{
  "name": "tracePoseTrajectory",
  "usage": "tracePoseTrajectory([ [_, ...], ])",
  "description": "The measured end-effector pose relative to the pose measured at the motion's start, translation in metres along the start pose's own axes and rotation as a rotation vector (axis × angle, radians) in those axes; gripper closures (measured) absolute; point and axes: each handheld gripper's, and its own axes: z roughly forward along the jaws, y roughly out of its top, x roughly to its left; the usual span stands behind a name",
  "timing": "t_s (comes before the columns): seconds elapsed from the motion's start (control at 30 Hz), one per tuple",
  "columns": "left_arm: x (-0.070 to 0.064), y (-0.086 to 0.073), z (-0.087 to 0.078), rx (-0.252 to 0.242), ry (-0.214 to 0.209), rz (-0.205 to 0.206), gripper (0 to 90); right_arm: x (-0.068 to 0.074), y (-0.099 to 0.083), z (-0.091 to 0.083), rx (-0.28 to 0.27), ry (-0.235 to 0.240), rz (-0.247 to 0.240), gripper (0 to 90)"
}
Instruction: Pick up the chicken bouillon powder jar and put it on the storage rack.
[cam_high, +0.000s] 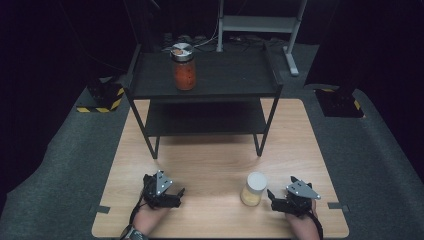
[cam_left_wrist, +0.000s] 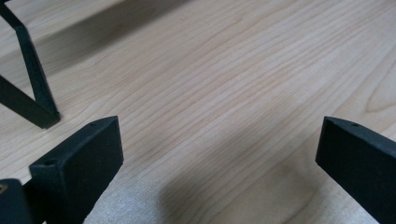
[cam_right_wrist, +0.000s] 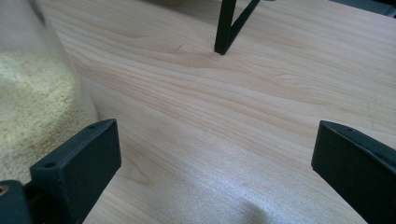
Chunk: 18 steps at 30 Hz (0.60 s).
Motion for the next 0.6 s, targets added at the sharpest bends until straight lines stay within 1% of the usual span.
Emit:
tracePoseTrajectory([
  [0.07, -0.002, 0.0, 0.0, 0.0, 0.0, 0.019, 1.1, 0.0, -0.001, 0.0, -0.004, 0.001, -0.002, 0.8],
  [0.13, -0.003, 0.0, 0.0, -0.001, 0.0, 0.026, 1.1, -0.001, -0.002, -0.001, -0.011, 0.002, 0.001, 0.8],
  [0.2, -0.001, 0.0, 0.0, 0.001, -0.007, 0.02, 1.1, -0.002, -0.002, -0.002, -0.014, 0.013, 0.016, 0.8],
  [0.3, 0.002, -0.001, -0.001, 0.002, -0.019, 0.012, 1.1, 0.0, -0.002, -0.004, -0.022, 0.006, 0.008, 0.8],
  [0.37, 0.004, -0.002, -0.002, -0.007, -0.027, -0.002, 1.1, 0.001, -0.001, -0.007, -0.034, 0.003, 0.006, 0.8],
  [0.43, 0.005, -0.002, -0.002, -0.004, -0.029, -0.006, 1.1, 0.002, -0.002, -0.012, -0.051, -0.002, 0.007, 0.7],
  [0.6, 0.005, -0.001, -0.001, 0.0, -0.031, -0.001, 1.1, 0.003, 0.001, -0.022, -0.089, -0.006, 0.004, 0.4],
])
